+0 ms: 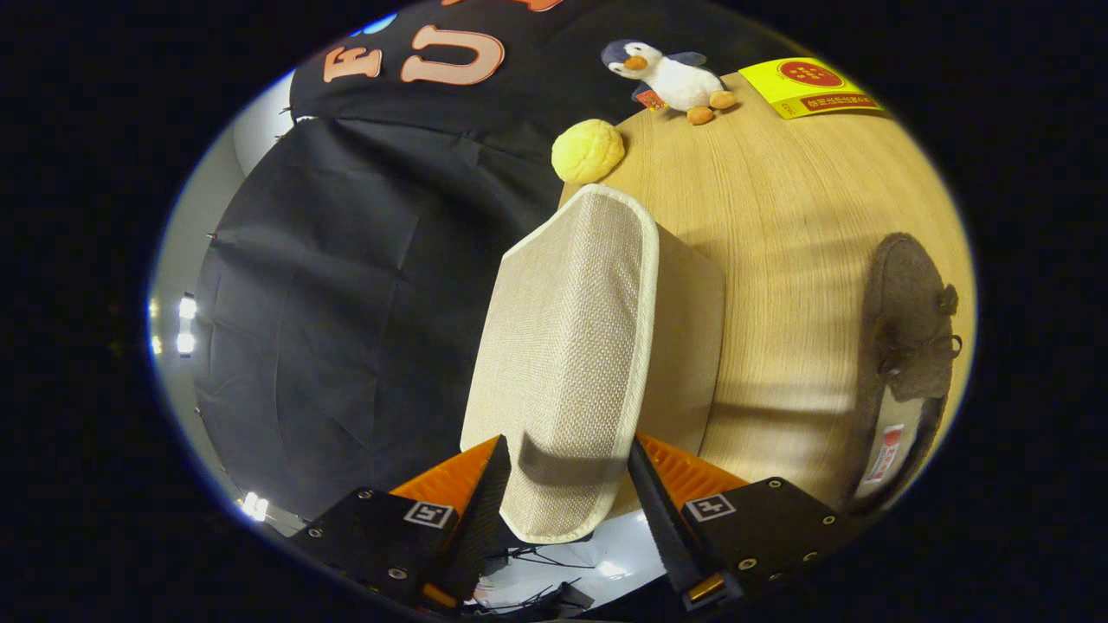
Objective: Open the storage box then place both shoes into the box .Put the left shoe in first, then the right shoe, with the right side of both shoes facing outward in a uniform manner.
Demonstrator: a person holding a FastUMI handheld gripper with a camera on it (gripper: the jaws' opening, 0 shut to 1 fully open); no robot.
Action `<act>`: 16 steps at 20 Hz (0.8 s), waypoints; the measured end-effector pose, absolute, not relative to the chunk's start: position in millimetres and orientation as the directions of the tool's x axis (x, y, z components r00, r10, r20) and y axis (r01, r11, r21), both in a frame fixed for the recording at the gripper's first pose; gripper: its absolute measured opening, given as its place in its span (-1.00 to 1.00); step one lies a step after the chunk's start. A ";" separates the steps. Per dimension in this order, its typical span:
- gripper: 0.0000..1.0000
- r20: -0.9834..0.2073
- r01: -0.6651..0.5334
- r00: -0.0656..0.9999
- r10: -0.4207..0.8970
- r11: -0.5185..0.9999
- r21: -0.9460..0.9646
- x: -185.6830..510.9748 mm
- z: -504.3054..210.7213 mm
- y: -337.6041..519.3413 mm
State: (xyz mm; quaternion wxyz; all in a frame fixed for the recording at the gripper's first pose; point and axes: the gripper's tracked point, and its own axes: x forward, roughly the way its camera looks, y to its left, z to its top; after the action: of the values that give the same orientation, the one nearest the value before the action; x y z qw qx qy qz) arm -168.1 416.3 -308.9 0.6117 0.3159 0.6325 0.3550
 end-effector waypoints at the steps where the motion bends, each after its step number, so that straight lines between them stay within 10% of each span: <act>1: 0.59 -0.542 -0.045 -0.046 0.839 0.540 0.840 -162.0 -302.5 415.4; 16: -0.32 -0.343 -0.279 0.002 0.939 0.330 0.902 -143.4 -135.8 515.4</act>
State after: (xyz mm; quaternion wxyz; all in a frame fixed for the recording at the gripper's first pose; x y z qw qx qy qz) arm -143.4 515.4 -135.8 0.6315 0.3200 0.5161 0.4822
